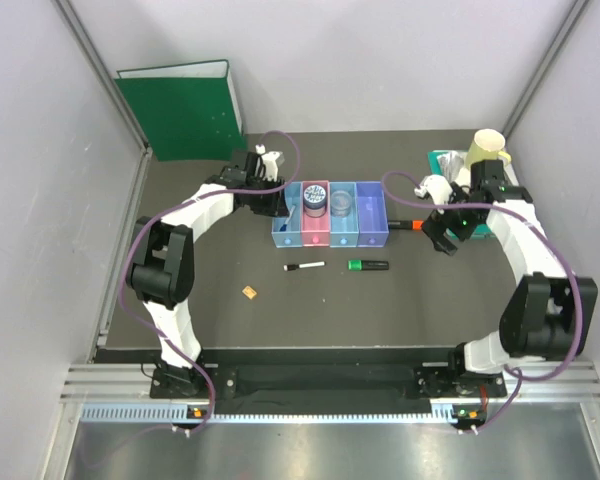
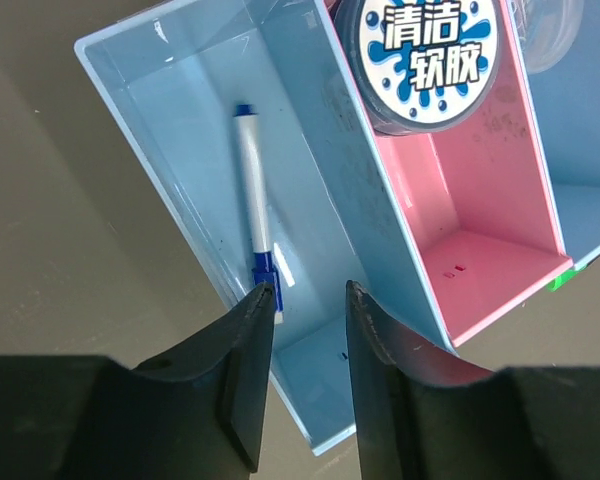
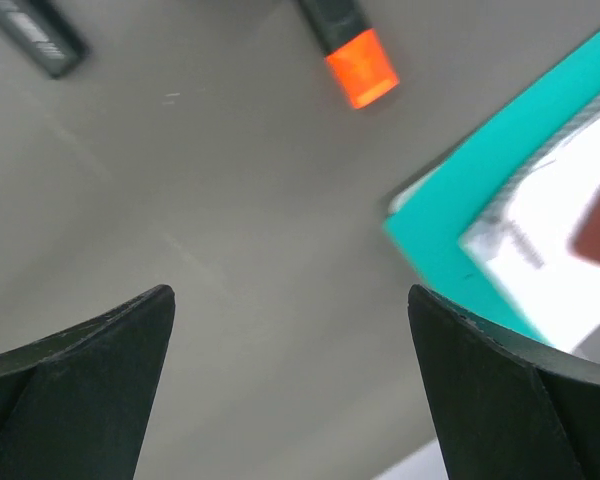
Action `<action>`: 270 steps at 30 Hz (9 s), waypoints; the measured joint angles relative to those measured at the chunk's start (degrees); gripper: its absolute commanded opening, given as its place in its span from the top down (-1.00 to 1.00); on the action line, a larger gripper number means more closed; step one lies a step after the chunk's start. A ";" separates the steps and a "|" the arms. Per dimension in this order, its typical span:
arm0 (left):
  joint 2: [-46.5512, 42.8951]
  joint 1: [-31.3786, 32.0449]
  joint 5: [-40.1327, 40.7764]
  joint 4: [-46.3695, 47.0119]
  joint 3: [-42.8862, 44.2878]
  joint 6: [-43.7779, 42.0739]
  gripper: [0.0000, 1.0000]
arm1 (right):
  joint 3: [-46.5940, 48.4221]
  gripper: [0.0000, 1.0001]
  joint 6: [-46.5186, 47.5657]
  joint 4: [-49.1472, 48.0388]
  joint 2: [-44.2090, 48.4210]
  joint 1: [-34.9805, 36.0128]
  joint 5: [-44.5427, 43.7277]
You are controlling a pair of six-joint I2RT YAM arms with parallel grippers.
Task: Sort the stationery into containers
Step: Place the pen in the storage box, then pick up the pen from the center of the board, then place the pen in the storage box, then pick up the pen from the center of the board.
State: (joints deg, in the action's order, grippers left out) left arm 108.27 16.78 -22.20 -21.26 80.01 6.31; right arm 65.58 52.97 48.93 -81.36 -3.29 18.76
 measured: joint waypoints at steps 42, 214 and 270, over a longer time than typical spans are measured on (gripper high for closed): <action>-9.55 6.84 -3.26 -25.57 3.28 -45.31 0.31 | 30.80 -0.87 24.13 5.81 -39.63 9.07 -6.95; 5.73 1.90 -1.05 -6.54 6.75 3.58 0.09 | -6.49 -0.24 -2.01 -1.95 3.54 28.87 7.45; -15.61 1.38 1.11 -29.27 -12.02 -73.85 -0.16 | -2.25 1.00 -10.91 -8.50 -0.44 32.04 4.96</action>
State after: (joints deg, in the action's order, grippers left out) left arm 92.66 18.15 -21.08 -50.52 67.99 -67.55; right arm 63.33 42.06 40.42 -81.80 28.75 23.73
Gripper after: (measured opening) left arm 0.580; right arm 0.212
